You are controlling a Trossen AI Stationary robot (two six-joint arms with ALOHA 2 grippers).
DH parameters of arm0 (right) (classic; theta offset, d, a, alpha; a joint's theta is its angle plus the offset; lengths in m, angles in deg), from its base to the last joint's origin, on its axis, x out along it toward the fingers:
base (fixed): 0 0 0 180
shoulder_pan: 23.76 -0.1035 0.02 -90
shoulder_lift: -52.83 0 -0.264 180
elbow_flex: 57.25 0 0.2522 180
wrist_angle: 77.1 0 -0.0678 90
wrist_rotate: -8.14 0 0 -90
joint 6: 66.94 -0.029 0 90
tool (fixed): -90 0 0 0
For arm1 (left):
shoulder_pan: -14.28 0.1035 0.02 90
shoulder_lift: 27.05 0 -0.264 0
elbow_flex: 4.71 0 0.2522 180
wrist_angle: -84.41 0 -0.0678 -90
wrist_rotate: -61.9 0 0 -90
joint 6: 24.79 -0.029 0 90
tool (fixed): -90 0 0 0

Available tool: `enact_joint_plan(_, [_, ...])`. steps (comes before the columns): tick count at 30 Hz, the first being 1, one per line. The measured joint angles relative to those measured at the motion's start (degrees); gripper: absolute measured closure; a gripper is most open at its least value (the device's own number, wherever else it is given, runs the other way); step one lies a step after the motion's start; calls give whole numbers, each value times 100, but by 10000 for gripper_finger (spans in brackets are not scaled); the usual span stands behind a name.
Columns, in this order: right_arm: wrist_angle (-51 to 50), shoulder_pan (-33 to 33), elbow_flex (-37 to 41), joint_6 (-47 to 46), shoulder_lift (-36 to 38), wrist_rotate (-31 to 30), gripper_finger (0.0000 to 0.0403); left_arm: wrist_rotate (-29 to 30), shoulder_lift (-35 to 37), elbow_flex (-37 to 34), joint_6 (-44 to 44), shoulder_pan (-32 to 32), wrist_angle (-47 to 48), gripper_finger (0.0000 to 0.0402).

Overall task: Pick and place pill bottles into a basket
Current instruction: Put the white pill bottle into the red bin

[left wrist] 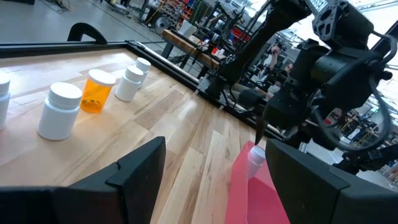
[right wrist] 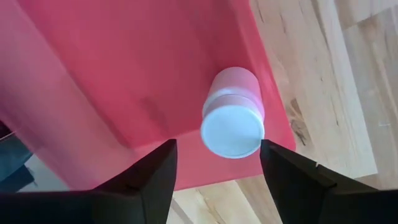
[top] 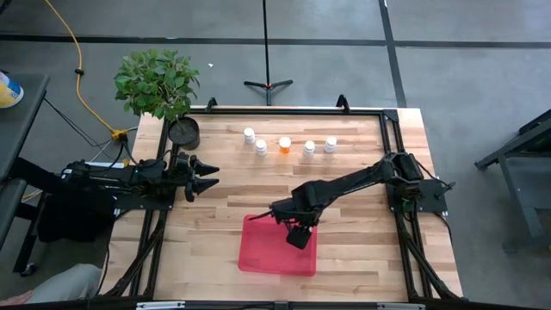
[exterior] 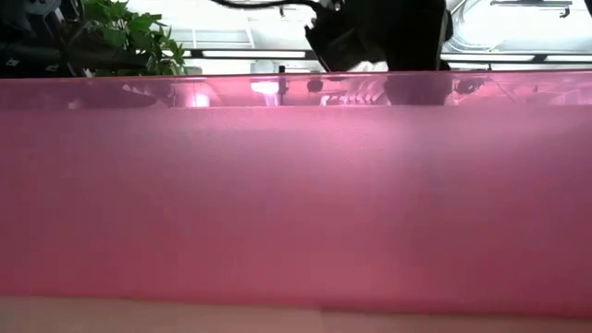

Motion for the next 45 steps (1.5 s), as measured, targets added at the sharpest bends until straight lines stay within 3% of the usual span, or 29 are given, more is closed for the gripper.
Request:
enact_joint_plan(10, [-860, 113, -1065, 347, 0, -707, 188, 1, 0, 0, 0, 0, 0, 92])
enact_joint_plan(16, [-1162, 188, -2137, 753, 4, -1761, 192, 1, 0, 0, 2, 0, 0, 92])
enact_joint_plan(23, [-1815, 337, -3270, 961, 7, -3418, 191, 1, 2, 0, 2, 0, 0, 92])
enact_joint_plan(28, [-2313, 615, -3736, 921, 9, -4094, 189, 1, 0, 0, 2, 0, -1, 92])
enact_joint_plan(36, [-2428, 1343, -3893, 962, 7, -4320, 164, 1, 0, 0, 4, -2, 0, 92])
enact_joint_plan(45, [-2438, 2457, -3892, 1621, 26, -4274, 145, -64, 0, 0, 131, 0, -2, 92])
